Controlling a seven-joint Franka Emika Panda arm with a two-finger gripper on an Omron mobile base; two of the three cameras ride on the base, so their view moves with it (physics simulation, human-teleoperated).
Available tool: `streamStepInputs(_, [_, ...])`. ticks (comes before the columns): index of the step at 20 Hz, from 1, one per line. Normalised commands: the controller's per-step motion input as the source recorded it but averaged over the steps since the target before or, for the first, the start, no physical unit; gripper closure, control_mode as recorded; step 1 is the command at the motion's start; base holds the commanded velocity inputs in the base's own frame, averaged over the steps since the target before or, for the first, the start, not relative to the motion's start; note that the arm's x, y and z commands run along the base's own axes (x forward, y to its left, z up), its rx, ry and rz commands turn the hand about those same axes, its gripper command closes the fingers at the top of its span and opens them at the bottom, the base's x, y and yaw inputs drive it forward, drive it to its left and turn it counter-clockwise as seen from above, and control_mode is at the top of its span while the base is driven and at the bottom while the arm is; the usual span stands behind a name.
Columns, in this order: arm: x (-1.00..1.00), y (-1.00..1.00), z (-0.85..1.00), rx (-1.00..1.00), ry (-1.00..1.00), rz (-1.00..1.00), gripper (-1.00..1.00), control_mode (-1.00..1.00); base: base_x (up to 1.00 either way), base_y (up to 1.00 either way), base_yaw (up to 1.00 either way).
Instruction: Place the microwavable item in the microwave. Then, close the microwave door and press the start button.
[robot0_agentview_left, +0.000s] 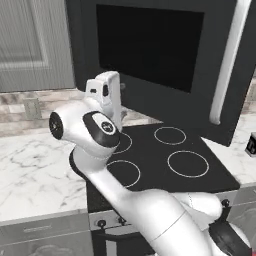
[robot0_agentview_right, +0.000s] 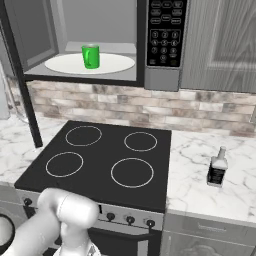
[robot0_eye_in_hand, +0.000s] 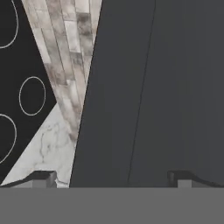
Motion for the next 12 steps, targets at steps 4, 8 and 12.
streamStepInputs(4, [0.19, -1.00, 0.00, 0.28, 0.00, 0.31, -1.00, -1.00, 0.00, 0.00, 0.00])
streamStepInputs(8, [0.35, -1.00, 0.02, 0.23, 0.00, 0.37, -1.00, -1.00, 0.00, 0.00, 0.00])
streamStepInputs(12, [0.25, -0.69, 0.23, 0.15, -0.04, 0.36, -1.00, -1.00, 0.00, 0.00, 0.00])
